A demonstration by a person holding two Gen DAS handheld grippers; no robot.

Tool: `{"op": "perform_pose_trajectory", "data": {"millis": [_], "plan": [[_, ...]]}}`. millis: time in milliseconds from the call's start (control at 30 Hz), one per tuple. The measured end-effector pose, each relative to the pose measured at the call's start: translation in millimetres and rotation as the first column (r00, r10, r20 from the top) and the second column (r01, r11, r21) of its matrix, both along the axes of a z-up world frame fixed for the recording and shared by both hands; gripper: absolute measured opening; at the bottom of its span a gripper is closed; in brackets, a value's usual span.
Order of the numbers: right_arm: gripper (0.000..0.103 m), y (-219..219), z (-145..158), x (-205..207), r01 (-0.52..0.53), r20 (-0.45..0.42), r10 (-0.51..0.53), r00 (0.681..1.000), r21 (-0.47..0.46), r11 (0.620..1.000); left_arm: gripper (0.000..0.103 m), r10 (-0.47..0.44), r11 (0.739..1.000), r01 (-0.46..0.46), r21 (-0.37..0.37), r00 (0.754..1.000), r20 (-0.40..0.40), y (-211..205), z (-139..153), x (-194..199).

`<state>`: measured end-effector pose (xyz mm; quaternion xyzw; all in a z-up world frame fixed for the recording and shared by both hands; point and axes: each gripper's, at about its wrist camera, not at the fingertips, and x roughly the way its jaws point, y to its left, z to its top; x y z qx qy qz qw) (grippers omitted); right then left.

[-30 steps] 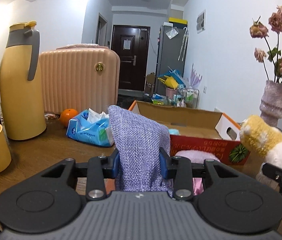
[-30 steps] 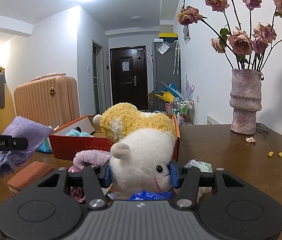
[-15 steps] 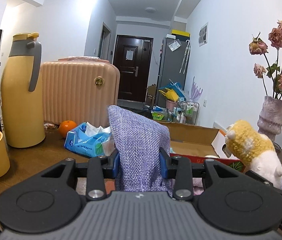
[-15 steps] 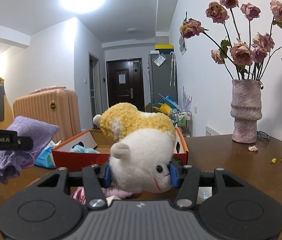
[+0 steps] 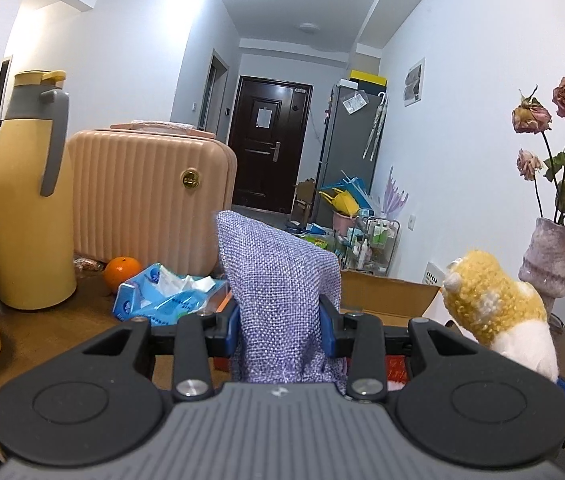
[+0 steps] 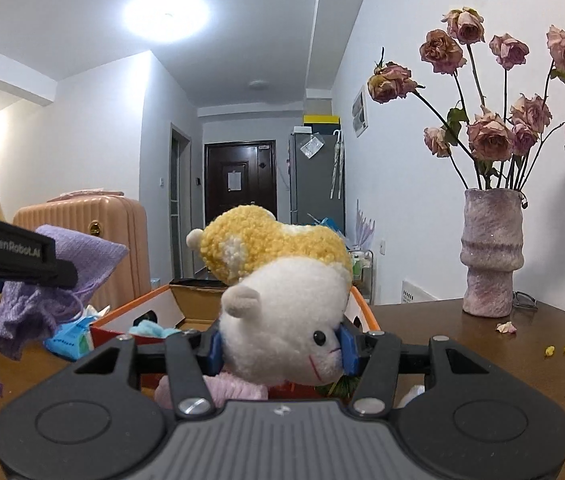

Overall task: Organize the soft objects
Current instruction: 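Carry the purple bag and sheep plush in both grippers over the cardboard box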

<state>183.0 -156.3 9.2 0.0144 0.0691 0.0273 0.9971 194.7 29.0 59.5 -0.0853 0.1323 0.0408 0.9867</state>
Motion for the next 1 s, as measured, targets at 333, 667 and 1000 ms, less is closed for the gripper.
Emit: {"op": "perform_pose_trajectory", "data": {"millis": [333, 667, 1000], "plan": [[0.052, 1, 0, 33, 0.034, 0.0, -0.034, 0.999, 0.013, 0.999, 0.038, -0.001, 1.0, 0.001, 0.002, 1.0, 0.016, -4, 5, 26], [0.052, -5, 2, 62, 0.05, -0.015, -0.05, 0.999, 0.036, 0.998, 0.038, -0.006, 1.0, 0.006, 0.003, 0.999, 0.04, -9, 11, 52], [0.052, -9, 2, 92, 0.058, -0.046, -0.057, 0.997, 0.035, 0.998, 0.038, -0.018, 1.0, 0.017, 0.014, 0.999, 0.032, -14, 8, 79]]}}
